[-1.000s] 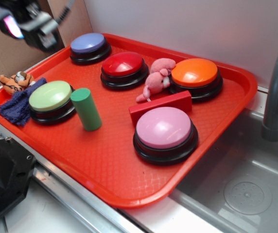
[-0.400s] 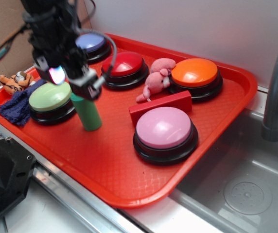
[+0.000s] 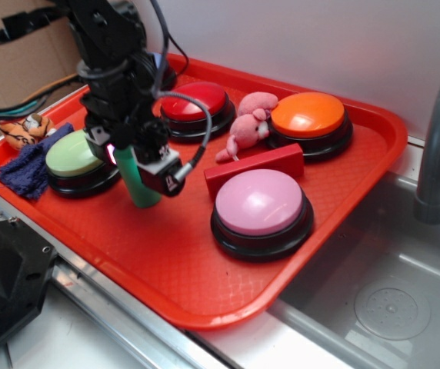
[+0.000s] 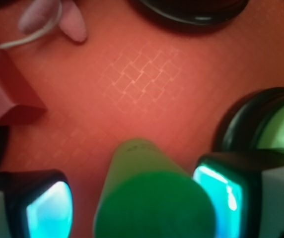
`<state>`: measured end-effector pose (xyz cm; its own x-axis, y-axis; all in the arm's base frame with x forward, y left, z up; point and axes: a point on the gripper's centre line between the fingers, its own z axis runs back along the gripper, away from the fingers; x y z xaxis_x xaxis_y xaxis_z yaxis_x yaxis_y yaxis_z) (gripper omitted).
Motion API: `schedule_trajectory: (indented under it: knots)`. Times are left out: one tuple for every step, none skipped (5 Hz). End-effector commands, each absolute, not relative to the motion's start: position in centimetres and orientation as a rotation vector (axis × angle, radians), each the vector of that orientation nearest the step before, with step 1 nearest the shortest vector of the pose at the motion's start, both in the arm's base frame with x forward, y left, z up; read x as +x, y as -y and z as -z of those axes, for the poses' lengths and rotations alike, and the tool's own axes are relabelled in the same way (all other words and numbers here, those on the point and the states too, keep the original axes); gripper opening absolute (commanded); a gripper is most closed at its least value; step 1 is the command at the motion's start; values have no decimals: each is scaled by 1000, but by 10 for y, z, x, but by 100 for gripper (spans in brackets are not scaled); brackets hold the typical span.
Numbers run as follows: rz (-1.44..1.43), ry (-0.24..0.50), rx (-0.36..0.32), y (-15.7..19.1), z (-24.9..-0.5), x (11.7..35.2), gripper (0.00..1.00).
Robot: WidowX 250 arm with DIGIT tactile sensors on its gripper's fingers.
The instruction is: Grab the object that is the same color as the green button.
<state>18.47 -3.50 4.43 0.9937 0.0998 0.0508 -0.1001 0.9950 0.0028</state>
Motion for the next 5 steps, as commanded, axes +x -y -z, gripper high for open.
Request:
schedule_trajectory:
  knots:
    - [-127, 84, 28, 32, -62, 189, 0]
    - [-139, 82, 36, 24, -84, 192, 0]
    - [-140, 86, 41, 15, -115, 199, 0]
    - [-128, 159, 9, 7, -147, 208, 0]
    - [-77, 163, 34, -2, -184, 222, 0]
